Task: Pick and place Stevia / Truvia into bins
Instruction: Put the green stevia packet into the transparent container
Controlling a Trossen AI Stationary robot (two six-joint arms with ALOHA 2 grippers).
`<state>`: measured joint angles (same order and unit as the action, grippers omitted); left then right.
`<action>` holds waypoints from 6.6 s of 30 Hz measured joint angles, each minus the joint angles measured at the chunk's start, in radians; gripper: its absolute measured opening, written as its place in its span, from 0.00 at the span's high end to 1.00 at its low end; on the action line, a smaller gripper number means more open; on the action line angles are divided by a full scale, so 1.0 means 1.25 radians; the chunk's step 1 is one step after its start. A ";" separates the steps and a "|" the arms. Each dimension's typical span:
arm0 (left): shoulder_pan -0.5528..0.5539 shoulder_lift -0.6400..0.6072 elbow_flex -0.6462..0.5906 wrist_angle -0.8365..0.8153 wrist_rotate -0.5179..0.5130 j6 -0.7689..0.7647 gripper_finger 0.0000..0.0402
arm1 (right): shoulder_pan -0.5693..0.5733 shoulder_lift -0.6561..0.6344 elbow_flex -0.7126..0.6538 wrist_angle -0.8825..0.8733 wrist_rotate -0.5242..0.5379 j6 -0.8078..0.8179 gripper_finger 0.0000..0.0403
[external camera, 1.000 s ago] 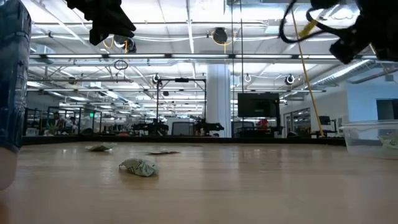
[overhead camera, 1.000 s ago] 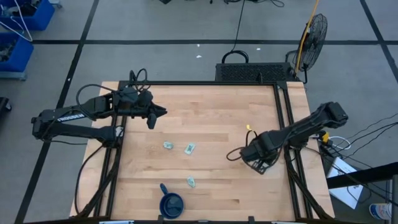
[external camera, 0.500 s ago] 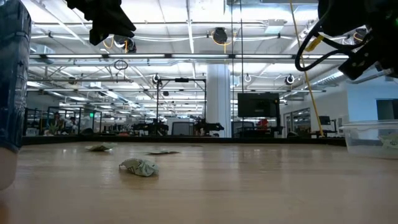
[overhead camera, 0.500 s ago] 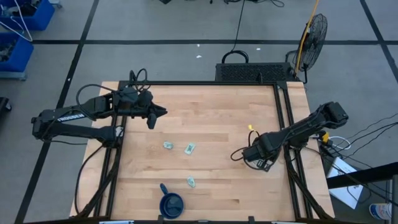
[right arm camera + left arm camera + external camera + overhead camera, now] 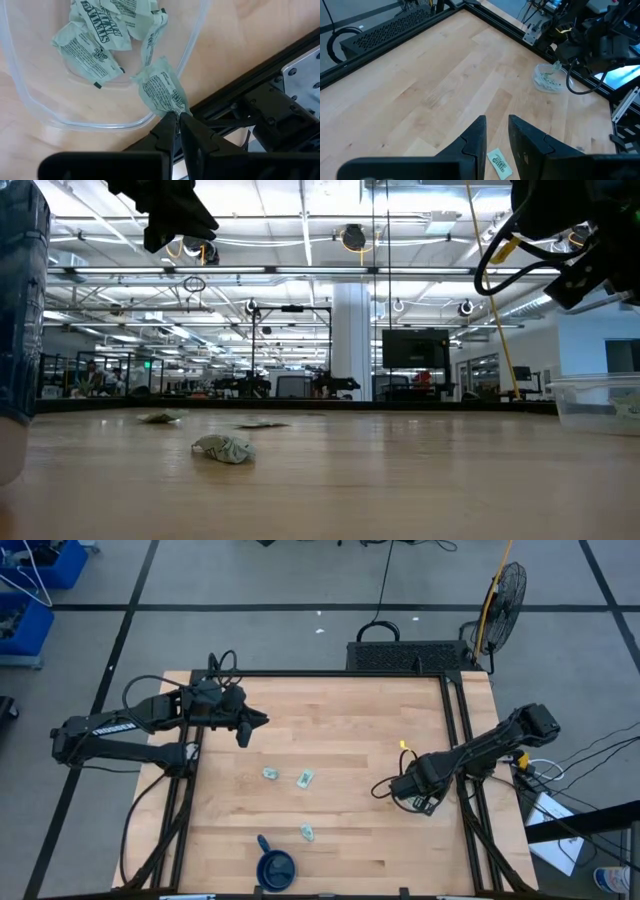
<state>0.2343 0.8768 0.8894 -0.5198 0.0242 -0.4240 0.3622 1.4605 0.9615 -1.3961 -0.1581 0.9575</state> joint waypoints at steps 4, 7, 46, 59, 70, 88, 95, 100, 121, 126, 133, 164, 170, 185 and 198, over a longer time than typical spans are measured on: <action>0.000 0.000 0.000 0.000 0.000 0.000 0.79 | 0.000 0.000 0.000 0.000 0.000 0.019 0.95; 0.000 0.000 0.000 0.000 0.000 -0.001 0.79 | 0.000 0.000 0.000 0.000 0.000 0.023 0.95; 0.000 0.000 0.000 0.000 0.000 -0.001 0.79 | -0.050 0.000 0.000 -0.090 -0.001 -0.029 0.95; 0.000 0.000 0.000 0.000 0.000 0.000 0.79 | -0.091 -0.002 0.033 -0.019 -0.106 0.022 0.95; 0.000 0.000 0.000 0.002 -0.001 -0.003 0.79 | -0.092 -0.008 0.038 0.064 -0.103 0.062 0.95; 0.000 0.000 0.000 0.001 -0.001 -0.003 0.79 | -0.096 -0.008 0.037 0.145 -0.094 0.007 0.92; 0.000 0.000 0.000 0.001 0.000 -0.002 0.79 | -0.095 -0.008 0.038 0.142 -0.107 0.017 0.79; 0.000 0.000 0.000 0.001 0.000 -0.002 0.79 | -0.095 -0.008 0.037 0.141 -0.107 0.037 0.68; 0.000 0.000 0.000 0.095 -0.027 0.002 0.79 | -0.163 -0.192 0.037 0.726 0.183 -0.033 0.67; 0.000 0.000 0.000 0.156 -0.032 0.018 0.79 | -0.197 -0.193 0.037 0.935 0.212 -0.233 0.67; 0.001 0.000 0.001 0.194 -0.047 0.041 0.79 | -0.246 -0.155 0.038 1.146 0.213 -0.375 0.67; -0.043 0.157 0.000 0.381 0.003 -0.036 0.79 | -0.365 0.247 0.036 1.404 -0.204 -0.545 0.67; -0.043 0.097 0.000 0.515 0.001 -0.017 0.79 | -0.364 0.314 0.037 1.475 -0.204 -0.597 0.67; -0.043 -0.006 0.000 0.521 -0.026 0.022 0.79 | -0.318 0.573 0.172 1.509 -0.102 -0.719 0.56; -0.043 -0.006 0.000 0.491 -0.019 0.015 0.79 | -0.313 0.585 0.170 1.463 -0.010 -0.744 0.57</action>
<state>0.1810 0.8692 0.8898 0.0941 0.0001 -0.4053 -0.0284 2.1918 1.1734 0.4328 -0.1701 0.0275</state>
